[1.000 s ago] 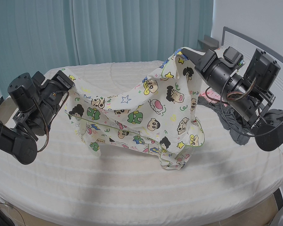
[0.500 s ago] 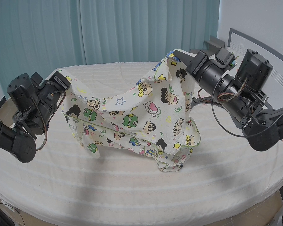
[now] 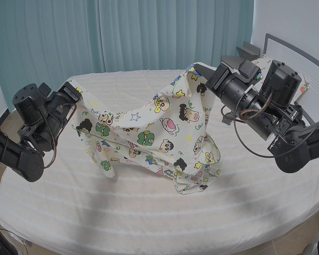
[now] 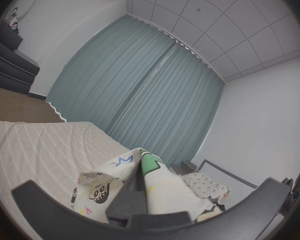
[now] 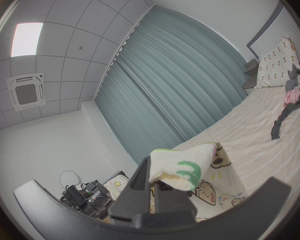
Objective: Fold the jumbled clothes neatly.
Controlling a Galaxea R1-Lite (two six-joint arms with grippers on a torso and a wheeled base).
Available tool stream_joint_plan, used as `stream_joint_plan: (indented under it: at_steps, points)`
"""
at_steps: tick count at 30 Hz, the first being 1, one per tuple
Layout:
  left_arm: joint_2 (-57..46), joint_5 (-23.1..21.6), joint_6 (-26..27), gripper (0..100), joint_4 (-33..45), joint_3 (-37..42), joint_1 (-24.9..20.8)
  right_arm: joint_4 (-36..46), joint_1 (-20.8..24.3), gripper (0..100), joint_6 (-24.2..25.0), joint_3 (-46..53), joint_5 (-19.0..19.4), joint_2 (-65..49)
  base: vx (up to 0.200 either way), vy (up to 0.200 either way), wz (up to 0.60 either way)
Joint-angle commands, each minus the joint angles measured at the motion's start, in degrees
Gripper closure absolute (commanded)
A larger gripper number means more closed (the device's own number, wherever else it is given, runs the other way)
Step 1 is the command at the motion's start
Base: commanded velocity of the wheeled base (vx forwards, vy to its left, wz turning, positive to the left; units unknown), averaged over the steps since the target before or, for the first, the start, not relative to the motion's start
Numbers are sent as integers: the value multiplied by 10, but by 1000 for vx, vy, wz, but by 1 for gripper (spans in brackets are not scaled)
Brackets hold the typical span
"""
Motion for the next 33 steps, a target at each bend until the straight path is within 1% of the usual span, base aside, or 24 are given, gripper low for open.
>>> stream_joint_plan:
  at_steps: [1, 4, 17, 19, 23, 29, 31, 33]
  points:
    - [-2, 0, 0, 100, 0, 27, -3, -1, 0, 100, 0, 16, 0, -14, 0, 0, 0]
    - [-18, -1, 0, 100, 0, 47, -3, -1, 4, 100, 0, 33, 1, -30, 0, 0, 0]
    - [-95, -1, 0, 100, 0, 110, -14, -8, 11, 100, -1, 116, 6, -118, -200, 0, 0]
    - [-115, -1, 0, 100, 0, 127, -31, -11, 17, 100, -8, 136, 7, -143, -200, 0, 0]
    - [-142, 0, 0, 100, 0, 148, -54, -20, 38, 100, -31, 168, 7, -180, -200, 0, 0]
    - [-177, 3, 0, 100, 0, 158, -55, -23, 55, 100, -61, 191, 7, -236, -200, 0, 0]
    - [-195, 0, 1, 100, 0, 176, -56, -23, 69, 100, -61, 205, 7, -260, -200, 0, 0]
    - [-214, -1, 1, 100, 0, 193, -61, -21, 86, 100, -62, 223, 5, -286, 0, 0, 0]
